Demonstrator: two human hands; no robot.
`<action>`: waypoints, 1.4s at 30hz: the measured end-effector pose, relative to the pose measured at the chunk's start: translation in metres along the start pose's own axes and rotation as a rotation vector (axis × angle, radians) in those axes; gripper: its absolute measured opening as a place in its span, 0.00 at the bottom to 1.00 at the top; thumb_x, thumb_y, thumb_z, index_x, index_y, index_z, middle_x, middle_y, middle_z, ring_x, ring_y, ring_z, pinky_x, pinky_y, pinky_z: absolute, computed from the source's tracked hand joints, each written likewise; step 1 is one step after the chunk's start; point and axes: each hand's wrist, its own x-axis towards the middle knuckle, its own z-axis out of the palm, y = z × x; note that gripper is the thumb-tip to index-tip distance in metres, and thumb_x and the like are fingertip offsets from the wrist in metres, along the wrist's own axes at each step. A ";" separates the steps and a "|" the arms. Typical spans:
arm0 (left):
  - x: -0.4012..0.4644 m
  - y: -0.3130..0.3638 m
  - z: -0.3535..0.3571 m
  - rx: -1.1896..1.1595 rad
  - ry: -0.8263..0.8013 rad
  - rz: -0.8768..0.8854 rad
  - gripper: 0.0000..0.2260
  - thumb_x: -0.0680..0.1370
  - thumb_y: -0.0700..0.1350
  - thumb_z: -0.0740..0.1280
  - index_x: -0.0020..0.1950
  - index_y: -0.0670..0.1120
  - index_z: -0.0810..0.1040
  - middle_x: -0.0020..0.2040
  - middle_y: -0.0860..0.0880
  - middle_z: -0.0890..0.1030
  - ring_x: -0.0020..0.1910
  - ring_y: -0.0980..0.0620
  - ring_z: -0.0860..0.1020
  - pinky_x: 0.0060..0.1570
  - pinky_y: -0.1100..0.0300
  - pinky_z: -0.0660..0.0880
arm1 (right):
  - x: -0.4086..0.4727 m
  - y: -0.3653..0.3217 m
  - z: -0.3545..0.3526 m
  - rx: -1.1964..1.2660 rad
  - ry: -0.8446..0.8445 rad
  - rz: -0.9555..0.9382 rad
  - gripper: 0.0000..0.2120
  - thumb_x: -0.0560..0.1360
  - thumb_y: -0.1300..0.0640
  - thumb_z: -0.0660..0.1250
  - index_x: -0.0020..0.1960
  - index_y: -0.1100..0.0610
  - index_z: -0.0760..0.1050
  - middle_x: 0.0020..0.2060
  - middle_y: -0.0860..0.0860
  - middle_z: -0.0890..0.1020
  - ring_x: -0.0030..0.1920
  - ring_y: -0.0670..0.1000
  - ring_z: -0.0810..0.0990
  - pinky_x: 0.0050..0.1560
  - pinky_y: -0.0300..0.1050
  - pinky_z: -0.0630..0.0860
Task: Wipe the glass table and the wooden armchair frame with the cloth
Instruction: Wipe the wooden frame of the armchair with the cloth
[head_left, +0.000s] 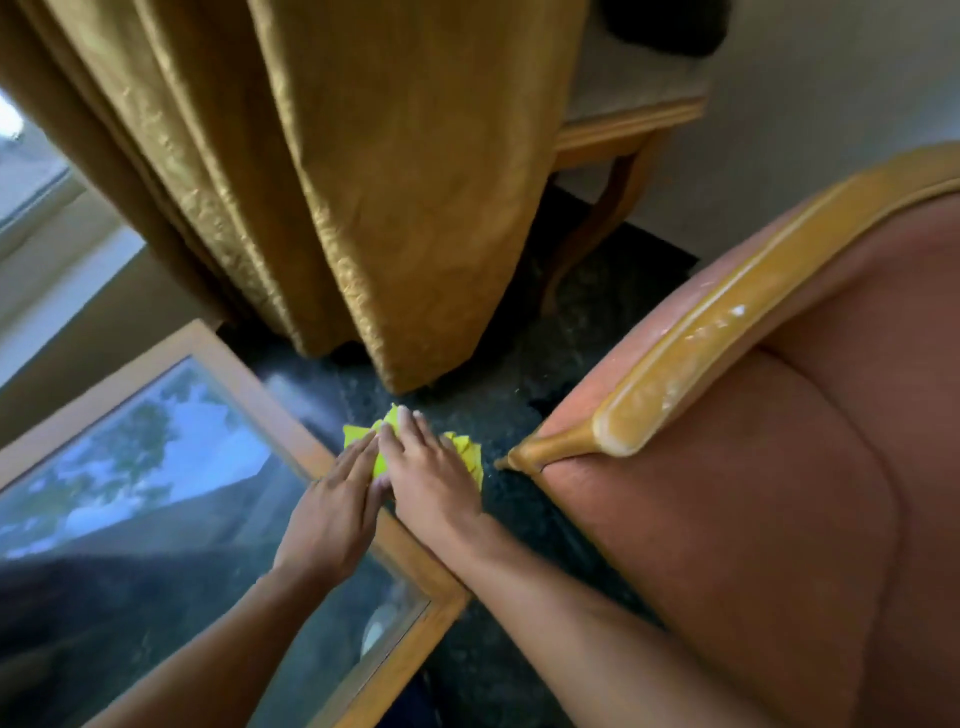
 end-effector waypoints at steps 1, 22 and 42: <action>0.012 0.014 -0.007 -0.012 0.024 0.056 0.26 0.82 0.58 0.50 0.78 0.49 0.60 0.77 0.51 0.64 0.75 0.50 0.65 0.69 0.50 0.69 | -0.001 0.008 -0.021 -0.013 0.061 -0.002 0.27 0.81 0.58 0.60 0.77 0.62 0.57 0.79 0.64 0.56 0.79 0.61 0.54 0.74 0.56 0.58; 0.299 0.350 0.033 0.537 -0.227 0.850 0.30 0.81 0.62 0.41 0.80 0.50 0.42 0.81 0.52 0.42 0.80 0.53 0.43 0.76 0.49 0.56 | -0.096 0.260 -0.151 0.188 0.799 0.738 0.37 0.77 0.53 0.70 0.79 0.63 0.57 0.79 0.60 0.59 0.77 0.63 0.61 0.64 0.56 0.77; 0.322 0.356 0.090 0.714 -0.400 0.942 0.28 0.84 0.55 0.48 0.80 0.43 0.46 0.81 0.47 0.39 0.80 0.48 0.43 0.77 0.49 0.52 | -0.027 0.256 -0.129 0.133 0.539 0.794 0.38 0.77 0.39 0.61 0.79 0.58 0.55 0.80 0.54 0.55 0.81 0.59 0.44 0.75 0.69 0.54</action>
